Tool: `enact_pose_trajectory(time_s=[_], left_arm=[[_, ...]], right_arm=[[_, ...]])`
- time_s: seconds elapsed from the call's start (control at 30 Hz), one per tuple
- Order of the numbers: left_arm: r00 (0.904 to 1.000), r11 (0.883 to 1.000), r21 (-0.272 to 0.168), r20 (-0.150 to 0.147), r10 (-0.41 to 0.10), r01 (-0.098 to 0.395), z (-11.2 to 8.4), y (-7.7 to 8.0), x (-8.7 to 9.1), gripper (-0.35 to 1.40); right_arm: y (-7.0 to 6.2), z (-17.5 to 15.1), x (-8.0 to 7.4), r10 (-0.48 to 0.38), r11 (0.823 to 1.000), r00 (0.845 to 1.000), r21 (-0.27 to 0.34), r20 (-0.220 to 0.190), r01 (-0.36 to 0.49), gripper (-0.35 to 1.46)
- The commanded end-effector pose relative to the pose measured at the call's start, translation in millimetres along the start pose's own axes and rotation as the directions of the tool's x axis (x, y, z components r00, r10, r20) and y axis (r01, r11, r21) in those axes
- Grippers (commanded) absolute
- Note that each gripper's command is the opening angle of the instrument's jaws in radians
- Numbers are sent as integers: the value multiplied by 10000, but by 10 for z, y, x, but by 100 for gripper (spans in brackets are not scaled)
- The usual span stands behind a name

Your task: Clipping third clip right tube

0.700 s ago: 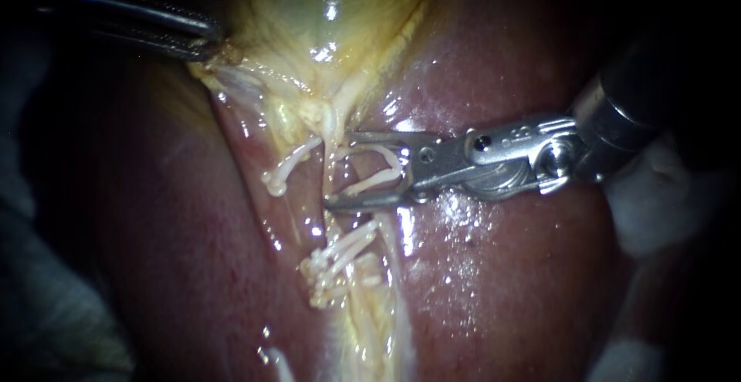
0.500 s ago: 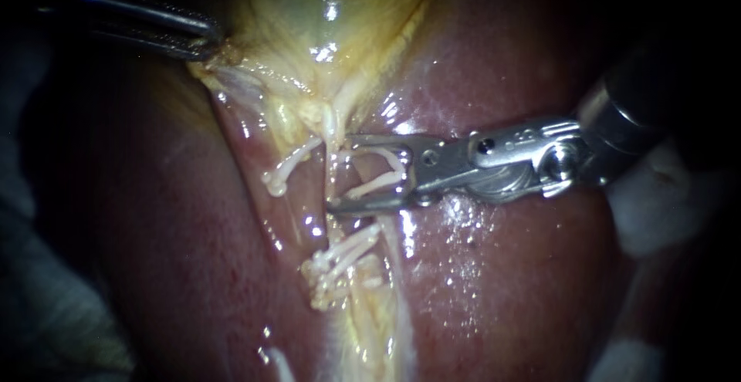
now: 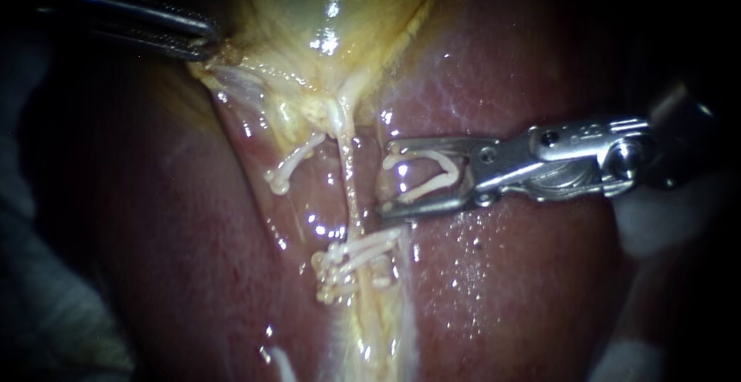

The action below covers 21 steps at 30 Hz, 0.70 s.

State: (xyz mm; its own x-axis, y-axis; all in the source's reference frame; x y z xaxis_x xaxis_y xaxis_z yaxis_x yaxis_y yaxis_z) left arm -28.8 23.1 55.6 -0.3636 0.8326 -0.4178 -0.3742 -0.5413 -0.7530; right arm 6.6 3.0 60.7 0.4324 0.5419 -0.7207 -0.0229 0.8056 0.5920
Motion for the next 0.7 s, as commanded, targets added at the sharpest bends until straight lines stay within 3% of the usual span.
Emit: enact_pose_trajectory(time_s=[0.03, 0.23, 0.43, 0.7], left_arm=[[10000, 10000, -4, 1, 2, -2, 0, 0, 0, -35], [10000, 10000, -4, 0, 2, -2, 0, 0, 0, -35], [10000, 10000, -2, 0, 0, 0, 0, 0, 0, -35], [10000, 10000, 0, -1, -1, 1, 1, 1, 0, -35]], right_arm=[[-1, 0, 0, 48, 9998, 10000, 174, -20, -47, 47], [0, 6, 0, 866, 9947, 9953, 597, -431, -840, 46], [9, 23, -5, 1874, 9778, 9798, 1082, -700, -1793, 46], [26, 52, -31, 2540, 9627, 9653, 1120, -601, -2464, 47]])
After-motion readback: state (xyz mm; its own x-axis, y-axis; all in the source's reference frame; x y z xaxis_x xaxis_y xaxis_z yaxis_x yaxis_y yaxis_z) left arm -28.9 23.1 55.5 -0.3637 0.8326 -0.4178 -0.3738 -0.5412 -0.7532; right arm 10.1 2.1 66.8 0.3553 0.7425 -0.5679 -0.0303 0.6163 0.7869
